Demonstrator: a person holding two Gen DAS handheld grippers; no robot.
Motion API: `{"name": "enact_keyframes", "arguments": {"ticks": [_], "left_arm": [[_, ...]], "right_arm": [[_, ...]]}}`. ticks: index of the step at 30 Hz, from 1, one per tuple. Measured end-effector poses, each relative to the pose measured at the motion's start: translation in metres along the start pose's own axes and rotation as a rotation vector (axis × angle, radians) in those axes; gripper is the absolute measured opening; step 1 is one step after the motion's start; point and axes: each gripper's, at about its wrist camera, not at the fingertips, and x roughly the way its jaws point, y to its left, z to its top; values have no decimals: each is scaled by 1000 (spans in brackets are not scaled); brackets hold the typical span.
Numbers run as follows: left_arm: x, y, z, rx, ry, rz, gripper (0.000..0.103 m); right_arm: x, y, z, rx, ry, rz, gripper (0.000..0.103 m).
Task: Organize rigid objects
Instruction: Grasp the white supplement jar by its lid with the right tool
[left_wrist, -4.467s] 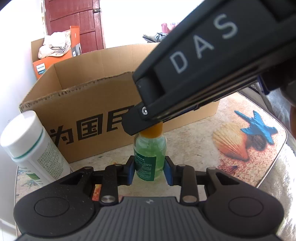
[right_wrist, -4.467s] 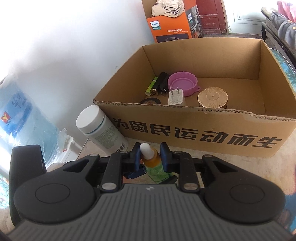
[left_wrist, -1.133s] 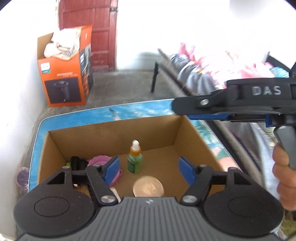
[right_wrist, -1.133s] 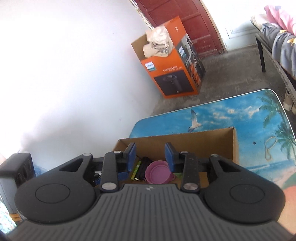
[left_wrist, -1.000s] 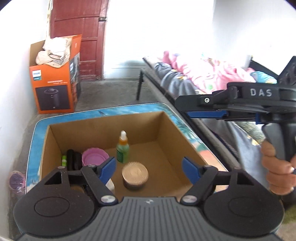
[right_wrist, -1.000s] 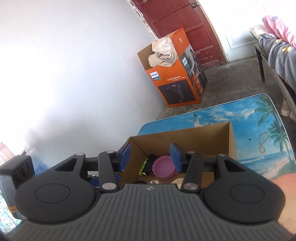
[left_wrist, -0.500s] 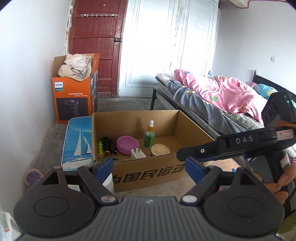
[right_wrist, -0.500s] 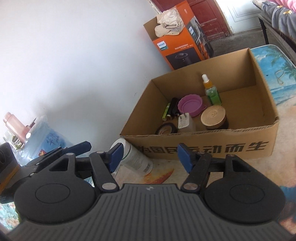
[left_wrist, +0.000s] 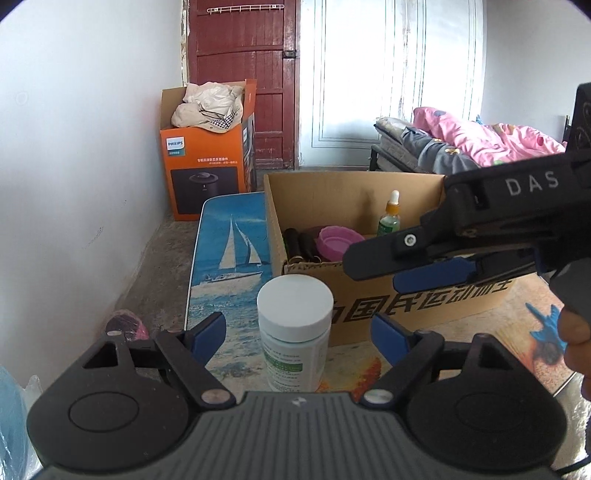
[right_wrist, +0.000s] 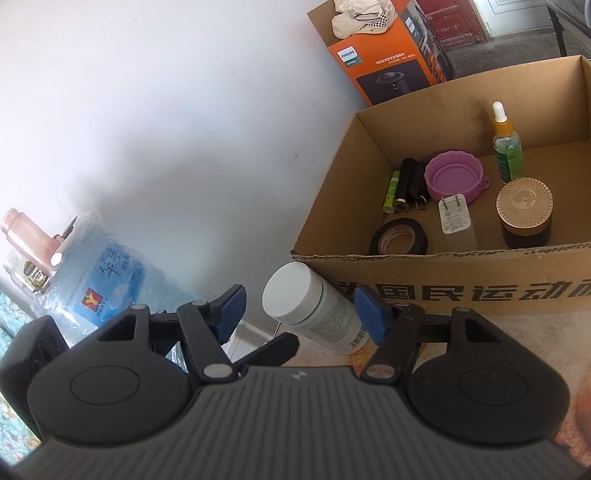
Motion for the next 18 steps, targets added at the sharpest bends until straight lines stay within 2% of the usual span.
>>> {"name": "enact_keyframes", "arguments": {"ticks": [2,6,10,13,18], "left_arm": [[9,2,-1,-3,8,-2,83],[22,5,0,-10,26,-8,68],[28,5,-2,-10,31,-16,54],[28,4,-3,-26,30,-17,54],[23,0,-5,-32,30,-8,53]], "right_arm": [[11,1,1,7,3,-6,65],[26,3,1,18,8,-1,60],[36,1,2,32,17,-4,49],[41,0,1,36,29,3,39],[39,2,-4,26,31,-4,38]]}}
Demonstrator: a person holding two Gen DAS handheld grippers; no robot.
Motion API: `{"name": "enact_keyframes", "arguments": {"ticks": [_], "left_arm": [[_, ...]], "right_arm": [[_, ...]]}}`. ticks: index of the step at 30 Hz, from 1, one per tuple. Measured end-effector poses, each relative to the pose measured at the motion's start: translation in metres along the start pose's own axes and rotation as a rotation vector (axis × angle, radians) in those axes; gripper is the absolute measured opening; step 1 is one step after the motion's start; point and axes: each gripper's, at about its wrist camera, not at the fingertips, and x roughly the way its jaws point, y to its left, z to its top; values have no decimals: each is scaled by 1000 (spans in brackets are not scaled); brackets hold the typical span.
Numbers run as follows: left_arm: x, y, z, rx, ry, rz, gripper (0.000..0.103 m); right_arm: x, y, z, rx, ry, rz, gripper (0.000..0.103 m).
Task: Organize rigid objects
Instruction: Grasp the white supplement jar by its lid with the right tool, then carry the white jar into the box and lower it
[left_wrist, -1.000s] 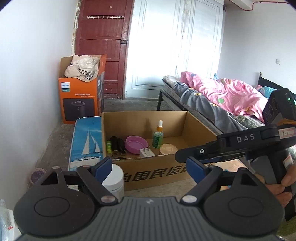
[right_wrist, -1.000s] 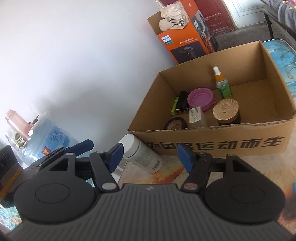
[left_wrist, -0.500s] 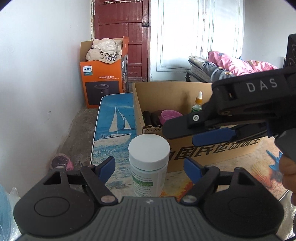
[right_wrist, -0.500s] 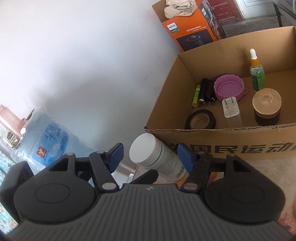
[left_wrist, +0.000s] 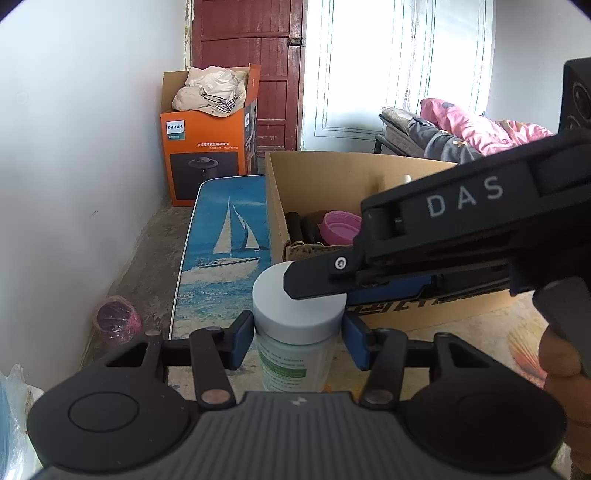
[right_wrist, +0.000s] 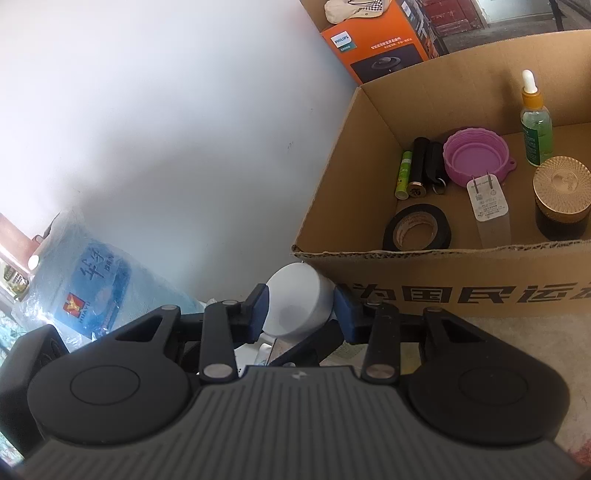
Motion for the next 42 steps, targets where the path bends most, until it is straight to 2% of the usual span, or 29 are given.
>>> {"name": "enact_keyframes", "arguments": {"ticks": [8,19,25,32,42], "left_arm": [[-8,-26,-4,32,8,-52,53],[-4,-89,0,111,1,-191,53],[1,-122,3,161,-1,-243,53],[13,-147,0,205,17,-262,53],[18,-155,-3,242,25,-243,54]], "right_arm": [[-31,-12,-16,34,-27,-42,39],[-108,-57,-33,132,-135,-108,41],[-142,-79,-40,168,-193,-142,42],[-157,-97,-50,195,-211,-169,42],[-151,-109,-53,222,-195,-168,42]]}}
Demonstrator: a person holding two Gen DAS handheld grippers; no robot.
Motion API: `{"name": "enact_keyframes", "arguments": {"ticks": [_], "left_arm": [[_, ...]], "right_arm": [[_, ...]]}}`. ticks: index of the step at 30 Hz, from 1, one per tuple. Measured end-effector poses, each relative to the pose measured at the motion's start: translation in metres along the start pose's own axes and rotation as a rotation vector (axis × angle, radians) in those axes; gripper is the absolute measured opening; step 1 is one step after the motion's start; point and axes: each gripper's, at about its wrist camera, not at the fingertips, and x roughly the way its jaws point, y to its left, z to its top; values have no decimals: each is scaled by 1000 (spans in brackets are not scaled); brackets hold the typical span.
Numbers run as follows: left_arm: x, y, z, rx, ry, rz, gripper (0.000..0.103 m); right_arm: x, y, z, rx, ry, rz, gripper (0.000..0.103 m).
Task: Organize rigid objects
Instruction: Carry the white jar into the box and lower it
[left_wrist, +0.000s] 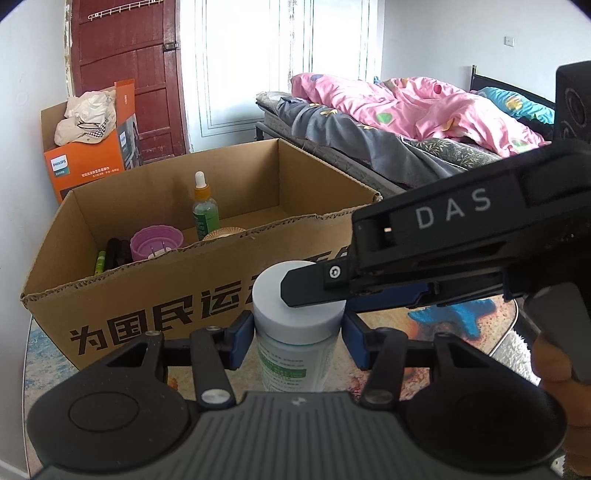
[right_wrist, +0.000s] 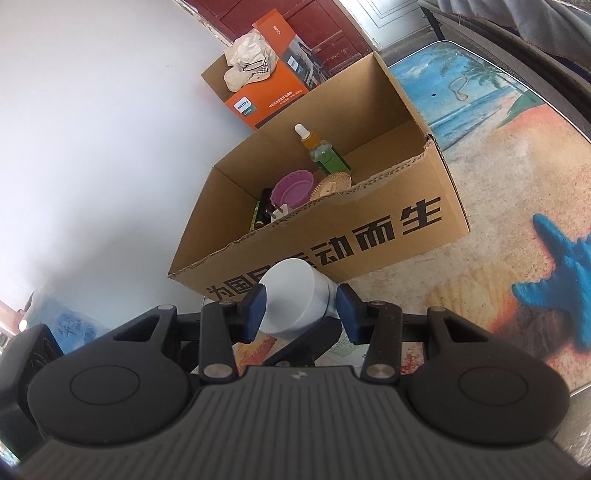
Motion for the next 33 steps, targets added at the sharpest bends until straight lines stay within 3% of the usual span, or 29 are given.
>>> {"name": "enact_keyframes", "arguments": {"ticks": [12,33], "left_arm": [[7,-1,-3,-5,52,10,53],[10,-7,0,-8,63,22,54]], "right_arm": [[1,-1,-1,8,5,6,42],[2,-5,-1,22,7,13,43]]}}
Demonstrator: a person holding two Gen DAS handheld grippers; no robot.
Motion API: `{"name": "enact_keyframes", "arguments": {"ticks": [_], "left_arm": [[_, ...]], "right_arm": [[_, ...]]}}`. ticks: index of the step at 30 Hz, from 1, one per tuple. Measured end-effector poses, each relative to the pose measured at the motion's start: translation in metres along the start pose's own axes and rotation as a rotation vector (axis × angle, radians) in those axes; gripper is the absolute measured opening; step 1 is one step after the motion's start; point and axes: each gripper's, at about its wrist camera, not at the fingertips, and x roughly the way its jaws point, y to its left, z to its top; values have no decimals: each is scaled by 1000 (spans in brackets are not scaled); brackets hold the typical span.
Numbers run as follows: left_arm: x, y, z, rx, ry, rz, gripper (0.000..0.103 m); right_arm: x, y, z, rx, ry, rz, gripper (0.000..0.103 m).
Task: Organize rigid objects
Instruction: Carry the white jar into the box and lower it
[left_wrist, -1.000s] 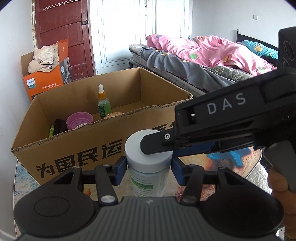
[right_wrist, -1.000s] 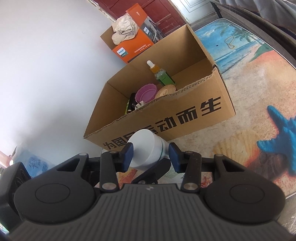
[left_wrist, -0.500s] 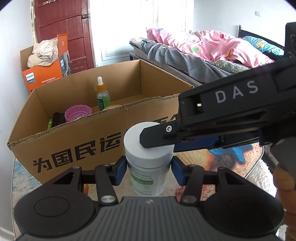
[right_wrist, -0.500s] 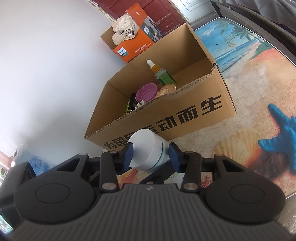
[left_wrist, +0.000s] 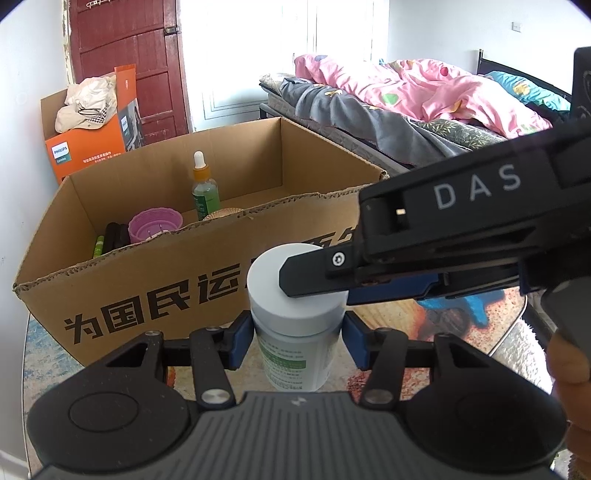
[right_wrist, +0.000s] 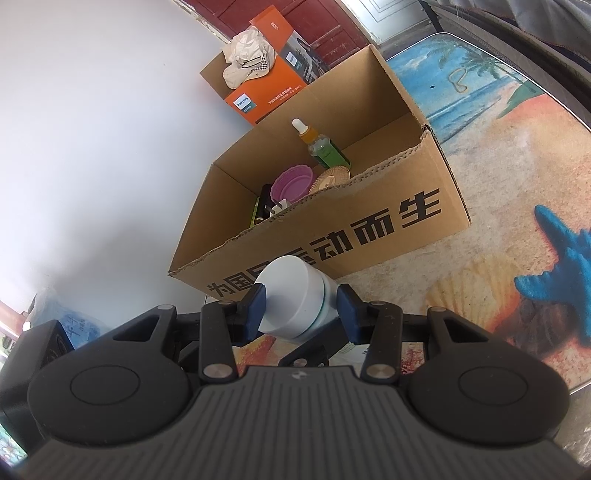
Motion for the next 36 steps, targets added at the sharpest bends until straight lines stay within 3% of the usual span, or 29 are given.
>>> {"name": "enact_keyframes", "arguments": {"ticks": [22,36], "left_arm": [[-7,-5,3,0,-2,18,54],[-53,-3,8,5,-79,58,54]], "right_arm": [[-4,6,0,-10,-4,10,44],[-34,42,-3,-79,-52,65,44]]}}
